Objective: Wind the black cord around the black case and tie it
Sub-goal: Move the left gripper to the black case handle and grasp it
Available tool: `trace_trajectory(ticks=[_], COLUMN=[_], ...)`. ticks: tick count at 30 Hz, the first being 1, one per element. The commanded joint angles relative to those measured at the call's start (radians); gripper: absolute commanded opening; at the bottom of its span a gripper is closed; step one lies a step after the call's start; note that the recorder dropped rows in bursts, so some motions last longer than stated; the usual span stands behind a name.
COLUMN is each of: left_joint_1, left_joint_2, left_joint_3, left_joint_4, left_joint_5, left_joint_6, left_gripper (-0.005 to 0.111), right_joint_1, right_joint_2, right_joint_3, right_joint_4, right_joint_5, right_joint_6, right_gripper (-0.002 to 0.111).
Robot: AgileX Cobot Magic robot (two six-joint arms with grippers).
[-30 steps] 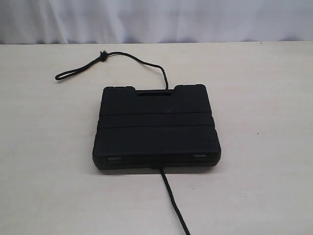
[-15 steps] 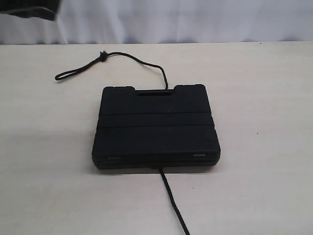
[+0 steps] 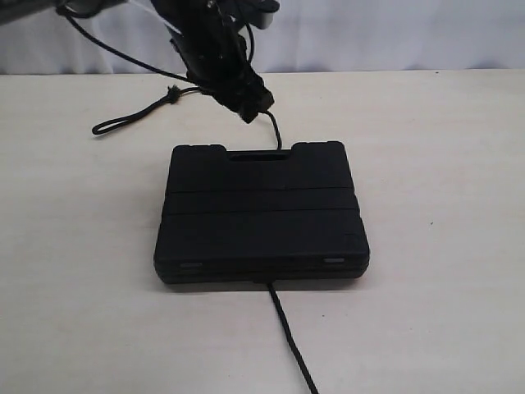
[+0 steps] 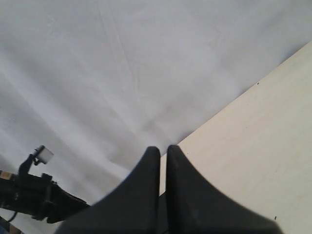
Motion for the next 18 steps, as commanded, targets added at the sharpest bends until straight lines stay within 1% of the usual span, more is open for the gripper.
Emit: trace_trajectory(ticks=[1,4,6,8,10,18], left_joint_1=[0.004,0.012,0.016,0.016,0.016,0.016], left_joint_2=[0.117,0.183,0.217,0.236,0.249,0.315], left_joint_3=[-0.094,-0.147,-0.165,-0.165,-0.165,-0.165], left_joint_4=[0.023,-0.015,-0.085,-0.124,-0.131,-0.135], left_joint_5=[0.024,0.03,0.047,0.049,0.042,-0.021], left_joint_6=[-0.016,0.035,0.168,0.322,0.391,0.485], left_gripper=[0.055,0.055,0.055,0.055,0.055,0.055], right_joint_1=[0.0,0.0,0.0,0.0,0.0,0.0], right_joint_2=[-0.006,-0.006,-0.006,-0.006,-0.006,-0.006], right_joint_3=[0.0,0.0,0.0,0.0,0.0,0.0], right_joint_4=[-0.011,-0.011,-0.011,-0.011,-0.011,-0.009], right_joint_5=[0.012,0.027,0.031,0.031,0.031,0.046], right_joint_6=[-0.005,-0.028,-0.03,-0.03,-0.03,-0.03], right_gripper=[0.004,0.004,0.004,0.004,0.004,0.004])
